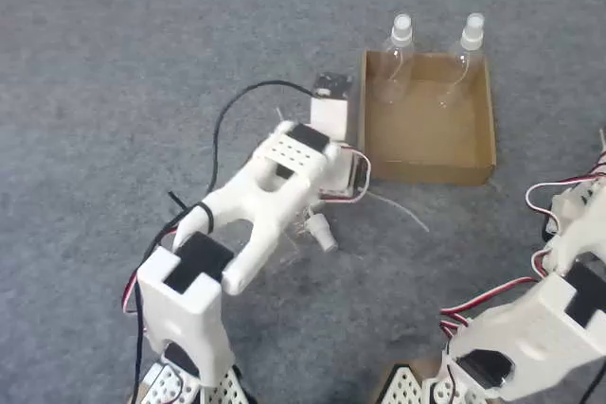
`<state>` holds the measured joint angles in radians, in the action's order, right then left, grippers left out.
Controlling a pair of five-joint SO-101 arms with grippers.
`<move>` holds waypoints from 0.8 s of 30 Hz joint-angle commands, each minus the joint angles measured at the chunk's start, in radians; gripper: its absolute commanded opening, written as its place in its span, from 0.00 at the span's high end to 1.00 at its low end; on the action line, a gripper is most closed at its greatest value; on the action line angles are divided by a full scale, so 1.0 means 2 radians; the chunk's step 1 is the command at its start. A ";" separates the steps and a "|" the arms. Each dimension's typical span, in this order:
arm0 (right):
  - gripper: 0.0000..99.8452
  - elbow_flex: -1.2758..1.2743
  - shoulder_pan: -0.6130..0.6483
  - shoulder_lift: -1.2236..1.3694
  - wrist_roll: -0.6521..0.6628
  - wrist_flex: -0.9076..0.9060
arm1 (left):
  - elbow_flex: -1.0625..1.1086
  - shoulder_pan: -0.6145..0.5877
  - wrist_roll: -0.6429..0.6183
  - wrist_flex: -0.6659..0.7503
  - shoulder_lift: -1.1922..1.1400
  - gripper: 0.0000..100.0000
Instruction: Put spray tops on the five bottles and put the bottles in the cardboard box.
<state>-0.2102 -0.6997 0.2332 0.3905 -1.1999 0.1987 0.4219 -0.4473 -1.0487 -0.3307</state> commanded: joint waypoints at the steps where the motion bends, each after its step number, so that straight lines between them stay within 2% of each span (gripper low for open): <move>1: 0.75 0.028 0.002 -0.010 -0.003 0.006 | -0.054 -0.015 0.031 -0.036 0.005 0.85; 7: 0.75 0.028 0.001 -0.010 -0.003 0.007 | -0.079 -0.020 0.034 -0.052 0.005 0.85; 10: 0.75 0.028 0.002 -0.010 -0.003 0.007 | -0.089 -0.020 -0.002 -0.053 0.005 0.85; 18: 0.75 0.028 0.002 -0.010 -0.003 0.007 | -0.084 -0.021 -0.159 -0.038 0.000 0.85; 24: 0.75 0.028 0.003 -0.010 -0.003 0.007 | -0.084 -0.018 -0.167 -0.037 0.000 0.85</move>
<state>-0.2102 -0.6997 0.2332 0.3905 -1.1999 0.0637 0.3867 -0.7649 -1.1423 -0.3521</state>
